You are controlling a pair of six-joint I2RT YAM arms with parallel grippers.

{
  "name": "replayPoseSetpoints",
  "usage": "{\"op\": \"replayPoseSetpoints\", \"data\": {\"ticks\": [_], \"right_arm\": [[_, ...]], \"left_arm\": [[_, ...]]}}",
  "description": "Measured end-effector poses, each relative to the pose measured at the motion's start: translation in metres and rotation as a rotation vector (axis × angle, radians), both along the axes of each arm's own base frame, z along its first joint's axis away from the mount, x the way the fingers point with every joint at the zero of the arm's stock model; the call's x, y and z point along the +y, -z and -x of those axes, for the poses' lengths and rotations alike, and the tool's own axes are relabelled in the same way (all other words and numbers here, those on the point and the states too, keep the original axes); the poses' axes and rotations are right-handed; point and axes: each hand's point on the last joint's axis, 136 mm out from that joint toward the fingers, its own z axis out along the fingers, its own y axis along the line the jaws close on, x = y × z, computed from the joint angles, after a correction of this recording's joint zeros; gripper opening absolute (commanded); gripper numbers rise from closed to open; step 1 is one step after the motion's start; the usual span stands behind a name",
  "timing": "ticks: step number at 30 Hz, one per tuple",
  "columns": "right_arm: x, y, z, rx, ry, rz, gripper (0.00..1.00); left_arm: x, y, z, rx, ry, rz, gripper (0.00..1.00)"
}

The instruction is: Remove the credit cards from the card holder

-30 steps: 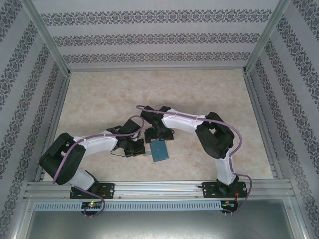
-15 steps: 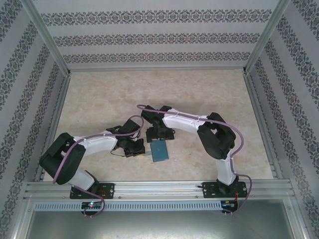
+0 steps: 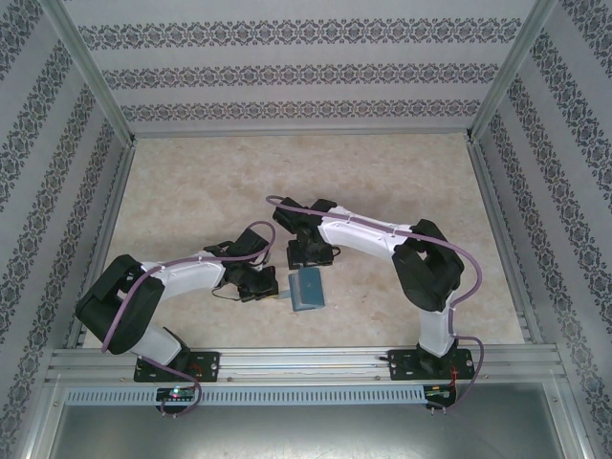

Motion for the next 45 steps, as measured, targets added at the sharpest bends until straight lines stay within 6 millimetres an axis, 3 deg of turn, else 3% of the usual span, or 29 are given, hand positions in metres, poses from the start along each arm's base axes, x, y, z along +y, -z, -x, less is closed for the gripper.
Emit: {"op": "replayPoseSetpoints", "data": {"ticks": [8, 16, 22, 29, 38, 45], "right_arm": [[-0.006, -0.002, 0.002, -0.001, -0.007, 0.023, 0.23], [-0.006, -0.004, 0.002, -0.004, -0.028, 0.021, 0.06], [-0.005, -0.007, 0.002, -0.008, -0.031, 0.012, 0.00], [-0.006, -0.011, 0.003, -0.012, -0.035, 0.009, 0.00], [-0.008, -0.037, 0.004, -0.053, -0.055, -0.029, 0.00], [-0.001, -0.042, -0.002, -0.087, -0.081, -0.062, 0.00]], "left_arm": [[0.000, 0.000, 0.000, 0.001, -0.001, 0.000, 0.00], [0.001, -0.001, -0.001, 0.001, -0.004, -0.009, 0.00], [0.002, -0.001, -0.002, 0.000, -0.006, -0.018, 0.00], [0.004, -0.001, -0.006, -0.014, -0.016, -0.032, 0.00], [0.022, -0.015, -0.024, -0.080, -0.113, -0.042, 0.00], [0.033, -0.017, -0.028, -0.091, -0.166, -0.051, 0.00]]}}
